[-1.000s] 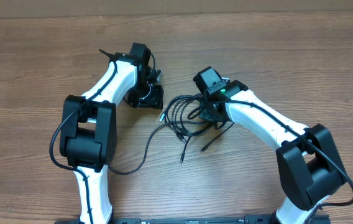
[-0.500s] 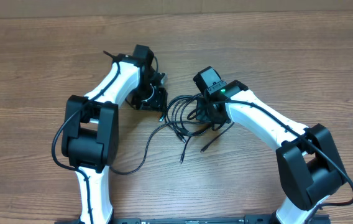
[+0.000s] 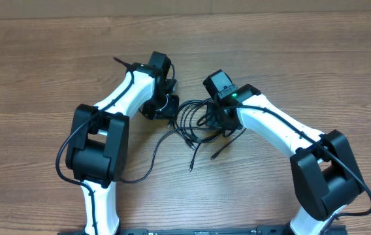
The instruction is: Untangle cables
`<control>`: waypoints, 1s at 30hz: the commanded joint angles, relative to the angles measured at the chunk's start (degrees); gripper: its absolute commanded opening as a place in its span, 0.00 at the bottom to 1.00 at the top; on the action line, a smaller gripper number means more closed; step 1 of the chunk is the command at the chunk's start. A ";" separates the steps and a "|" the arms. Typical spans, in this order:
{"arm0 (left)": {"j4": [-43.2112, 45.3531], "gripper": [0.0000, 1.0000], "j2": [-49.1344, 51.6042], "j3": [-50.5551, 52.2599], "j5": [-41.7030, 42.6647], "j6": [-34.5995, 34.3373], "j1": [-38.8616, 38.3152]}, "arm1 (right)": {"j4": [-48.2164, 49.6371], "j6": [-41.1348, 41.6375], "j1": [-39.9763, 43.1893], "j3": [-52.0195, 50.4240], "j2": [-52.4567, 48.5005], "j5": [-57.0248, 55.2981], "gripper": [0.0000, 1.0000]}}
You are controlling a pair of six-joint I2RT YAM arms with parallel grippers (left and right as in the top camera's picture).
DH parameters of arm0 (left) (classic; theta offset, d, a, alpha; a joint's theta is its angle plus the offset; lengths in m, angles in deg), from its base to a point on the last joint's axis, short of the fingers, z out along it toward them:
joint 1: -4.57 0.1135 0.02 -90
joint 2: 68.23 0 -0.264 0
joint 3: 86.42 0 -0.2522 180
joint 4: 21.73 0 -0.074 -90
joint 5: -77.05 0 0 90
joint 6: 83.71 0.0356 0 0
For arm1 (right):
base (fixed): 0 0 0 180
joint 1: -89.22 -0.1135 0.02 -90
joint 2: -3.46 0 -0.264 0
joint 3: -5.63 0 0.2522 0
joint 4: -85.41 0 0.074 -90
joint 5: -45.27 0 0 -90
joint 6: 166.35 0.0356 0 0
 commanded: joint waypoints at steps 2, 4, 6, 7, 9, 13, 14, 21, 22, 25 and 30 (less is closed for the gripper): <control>0.44 0.43 4.17 4.85 -11.78 -3.89 0.24 | 1.60 -0.28 -0.37 -2.08 -0.37 0.17 0.27; 0.81 0.43 4.17 5.22 -12.74 -4.74 0.24 | 3.34 -0.31 -0.37 -3.87 -0.37 0.17 0.27; 1.01 0.44 4.24 5.33 -13.51 -5.77 0.24 | 5.86 -0.31 -0.37 -6.16 -0.37 0.17 0.27; 1.20 0.44 4.26 5.33 -13.46 -5.77 0.24 | 7.17 -0.31 -0.37 -7.30 -0.37 0.15 0.28; 1.42 0.44 4.26 5.35 -13.49 -5.77 0.24 | 9.62 -1.49 -0.15 -9.79 -0.37 -0.09 0.28; 1.42 0.45 4.26 5.35 -13.90 -5.81 0.24 | 11.39 -1.84 0.66 -11.82 -0.37 -0.76 0.28; 1.42 0.45 4.26 5.35 -14.51 -6.10 0.24 | 11.98 -1.86 0.76 -12.33 -0.37 -0.79 0.28; -1.53 0.49 4.26 5.35 -29.09 -16.24 0.31 | 15.78 -3.41 0.98 -15.02 -0.37 -1.18 0.29; -2.12 0.51 4.26 5.35 -31.21 -17.18 0.33 | 16.26 -4.22 0.98 -15.23 -0.37 -1.16 0.29; -3.34 0.56 4.26 5.35 -36.76 -19.15 0.79 | 17.46 -5.51 0.96 -15.72 -0.37 -1.14 0.29; -4.31 0.71 4.26 5.33 -39.26 -20.74 3.63 | 19.23 -6.32 0.96 -16.37 -0.37 -1.14 0.29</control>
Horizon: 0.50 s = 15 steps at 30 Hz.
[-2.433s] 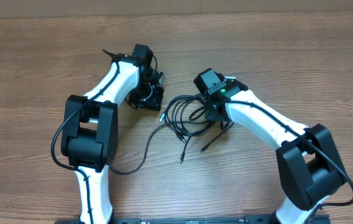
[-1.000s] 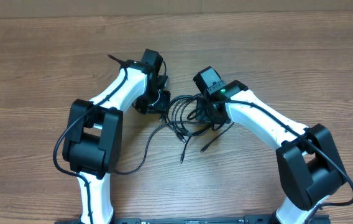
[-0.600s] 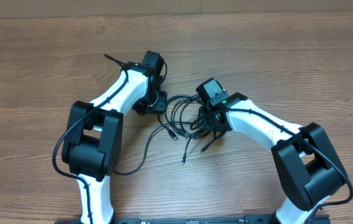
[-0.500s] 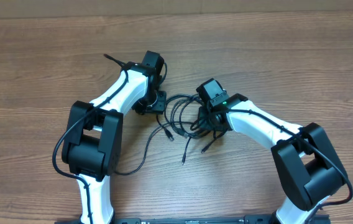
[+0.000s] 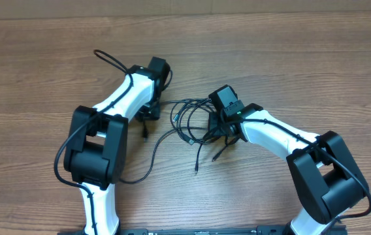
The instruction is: Untangle cables
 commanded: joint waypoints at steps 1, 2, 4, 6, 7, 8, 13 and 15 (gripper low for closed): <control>-0.26 0.73 5.35 3.21 -5.11 -3.08 3.89 | -0.07 -1.36 0.48 -2.54 -1.66 -0.79 0.29; -0.98 0.74 5.35 2.89 -4.00 -2.99 4.83 | 0.09 -1.36 0.48 -2.64 -1.66 -0.79 0.29; -3.08 0.77 5.35 1.70 -1.99 -2.38 6.43 | 0.26 -1.36 0.48 -2.73 -1.66 -0.81 0.29; -6.23 0.79 5.33 -0.79 2.38 -0.72 8.04 | 0.33 -1.36 0.48 -2.73 -1.66 -0.81 0.29; -7.52 0.80 5.33 -2.14 5.44 0.79 8.66 | 0.42 -1.36 0.48 -2.73 -1.66 -0.79 0.29; -8.72 0.80 5.33 -3.52 9.05 2.38 9.16 | 0.44 -1.36 0.48 -2.73 -1.66 -0.79 0.29; -14.47 0.79 5.33 -11.74 26.51 8.79 9.84 | 0.44 -1.33 0.48 -2.73 -1.66 -0.79 0.30; -15.32 0.79 5.33 -13.53 27.89 8.76 9.09 | 0.42 -1.33 0.48 -2.73 -1.66 -0.79 0.30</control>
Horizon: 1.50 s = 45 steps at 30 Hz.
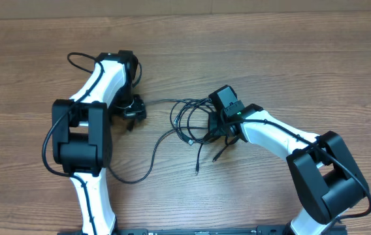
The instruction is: Untangle cables
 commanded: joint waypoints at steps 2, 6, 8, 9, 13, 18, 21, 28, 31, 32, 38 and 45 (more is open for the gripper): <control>-1.55 0.80 0.61 -5.60 11.15 3.19 -2.23 | -0.44 -0.44 0.46 -2.47 -1.70 -0.63 0.30; -2.36 0.85 0.61 -6.97 11.08 2.82 -4.72 | -0.42 -0.44 0.46 -2.47 -1.70 -0.63 0.30; -2.47 0.85 0.61 -6.93 11.10 1.79 -5.60 | -0.44 -0.44 0.46 -2.47 -1.70 -0.66 0.30; -2.45 0.86 0.61 -6.91 11.08 1.22 -6.12 | -0.44 -0.44 0.46 -2.47 -1.70 -0.63 0.30; -1.27 0.87 0.61 -6.78 10.08 -1.03 -8.50 | -0.44 -0.44 0.46 -2.47 -1.70 -0.63 0.31; 0.26 0.88 0.63 -5.53 7.89 -4.09 -10.60 | -0.44 -0.44 0.46 -2.47 -1.70 -0.63 0.31; 1.46 0.89 0.63 -4.42 7.85 -4.22 -11.41 | -0.46 -0.44 0.46 -2.47 -1.70 -0.63 0.31; 3.37 0.89 0.63 -1.46 7.91 -5.25 -11.74 | -0.46 -0.44 0.46 -2.47 -1.70 -0.63 0.31; 4.59 0.89 0.63 -0.15 8.09 -5.20 -11.96 | -0.44 -0.42 0.46 -2.47 -1.70 -0.63 0.31; 5.03 0.89 0.63 0.17 8.09 -5.18 -12.02 | -0.44 -0.42 0.46 -2.47 -1.70 -0.63 0.32; 8.22 0.91 0.63 3.43 8.07 -5.20 -12.26 | -0.44 -0.44 0.46 -2.47 -1.70 -0.63 0.32; 8.04 0.89 0.63 5.14 0.02 -4.57 -12.26 | -0.44 -0.44 0.46 -2.47 -1.70 -0.63 0.32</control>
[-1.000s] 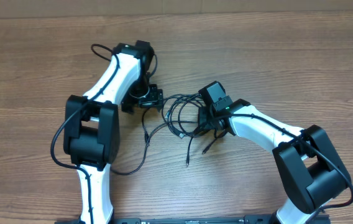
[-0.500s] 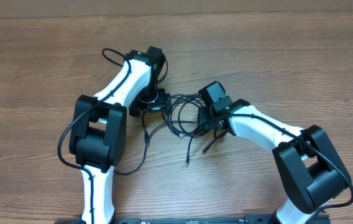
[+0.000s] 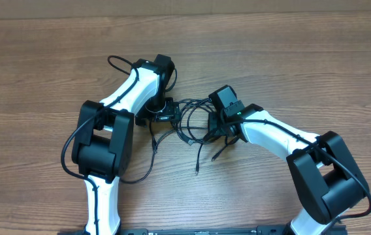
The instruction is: Untangle cables
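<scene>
A tangle of thin black cables [image 3: 191, 121] lies on the wooden table between my two arms. Loose ends trail toward the front, with one plug [image 3: 198, 171] and another [image 3: 215, 156] lying there. My left gripper [image 3: 163, 113] is low at the tangle's left edge, touching its strands; its fingers are hidden under the wrist. My right gripper [image 3: 217, 128] is down in the tangle's right side and appears shut on a bunch of strands.
A long black cable [image 3: 152, 153] runs from the tangle's left side toward the left arm's base. The wooden table [image 3: 316, 65] stretches to the back and right. A pale wall edge lies along the top.
My left gripper was out to the left with one strand stretched from the tangle. It is now back against the tangle's left edge, and the strand is slack. The right arm has not moved.
Both grippers were in a compact tangle at first. Then the right gripper sat slightly nearer the front and the left had drawn left, loosening the loops. The left then stood further left with a strand stretched out. It is now back at the tangle.
</scene>
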`<control>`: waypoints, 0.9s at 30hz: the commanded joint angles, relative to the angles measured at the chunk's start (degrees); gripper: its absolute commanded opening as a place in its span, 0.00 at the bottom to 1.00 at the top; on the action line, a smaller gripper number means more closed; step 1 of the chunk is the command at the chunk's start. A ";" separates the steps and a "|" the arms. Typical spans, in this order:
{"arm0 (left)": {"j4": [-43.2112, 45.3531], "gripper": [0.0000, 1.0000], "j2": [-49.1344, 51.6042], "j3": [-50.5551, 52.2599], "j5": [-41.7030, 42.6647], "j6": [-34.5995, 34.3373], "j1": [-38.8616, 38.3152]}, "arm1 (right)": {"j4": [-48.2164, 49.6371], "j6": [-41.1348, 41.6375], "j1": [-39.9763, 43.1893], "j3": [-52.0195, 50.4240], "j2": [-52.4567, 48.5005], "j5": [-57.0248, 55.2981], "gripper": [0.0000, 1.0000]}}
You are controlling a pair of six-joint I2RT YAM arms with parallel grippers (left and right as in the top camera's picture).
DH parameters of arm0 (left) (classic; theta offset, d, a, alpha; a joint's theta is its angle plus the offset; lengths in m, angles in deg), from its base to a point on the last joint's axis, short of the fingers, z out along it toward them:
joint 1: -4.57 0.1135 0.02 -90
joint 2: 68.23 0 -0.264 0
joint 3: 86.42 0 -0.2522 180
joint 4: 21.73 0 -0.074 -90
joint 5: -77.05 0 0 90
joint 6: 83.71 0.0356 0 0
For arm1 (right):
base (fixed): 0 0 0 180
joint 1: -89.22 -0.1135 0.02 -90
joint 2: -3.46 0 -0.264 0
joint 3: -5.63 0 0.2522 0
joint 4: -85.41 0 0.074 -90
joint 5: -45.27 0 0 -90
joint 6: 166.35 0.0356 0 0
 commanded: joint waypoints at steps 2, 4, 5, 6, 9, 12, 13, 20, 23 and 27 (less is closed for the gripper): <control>0.04 0.89 1.25 2.95 -10.86 0.07 -0.39 | -0.55 -0.26 0.46 -2.43 -1.75 -0.94 0.32; -0.22 0.90 1.25 3.50 -14.38 0.07 -0.39 | -0.55 -0.26 0.46 -2.43 -1.75 -0.94 0.32; -0.37 0.90 1.25 3.65 -15.65 0.07 -0.35 | -0.55 -0.26 0.46 -2.43 -1.75 -0.94 0.32; -0.59 0.90 1.25 3.87 -17.11 0.07 -0.28 | -0.55 -0.26 0.46 -2.43 -1.75 -0.94 0.32; -1.11 0.90 1.25 4.15 -21.18 0.04 -0.28 | -0.55 -0.24 0.46 -2.43 -1.75 -0.94 0.32; -1.16 0.98 1.25 4.20 -24.09 0.02 -0.26 | -0.55 -0.26 0.46 -2.43 -1.75 -0.94 0.32; -1.18 0.99 1.25 4.20 -24.92 0.04 -0.22 | -0.55 -0.26 0.46 -2.43 -1.75 -0.94 0.32; -0.98 1.00 1.25 4.20 -29.42 0.00 1.46 | -0.55 -0.26 0.46 -2.43 -1.75 -0.94 0.32; -0.59 1.00 1.25 4.20 -32.17 -0.44 2.86 | -0.55 -0.24 0.46 -2.43 -1.75 -0.94 0.32; 1.53 1.00 1.25 4.20 -33.35 -0.44 5.88 | -0.55 -0.26 0.46 -2.43 -1.75 -0.94 0.32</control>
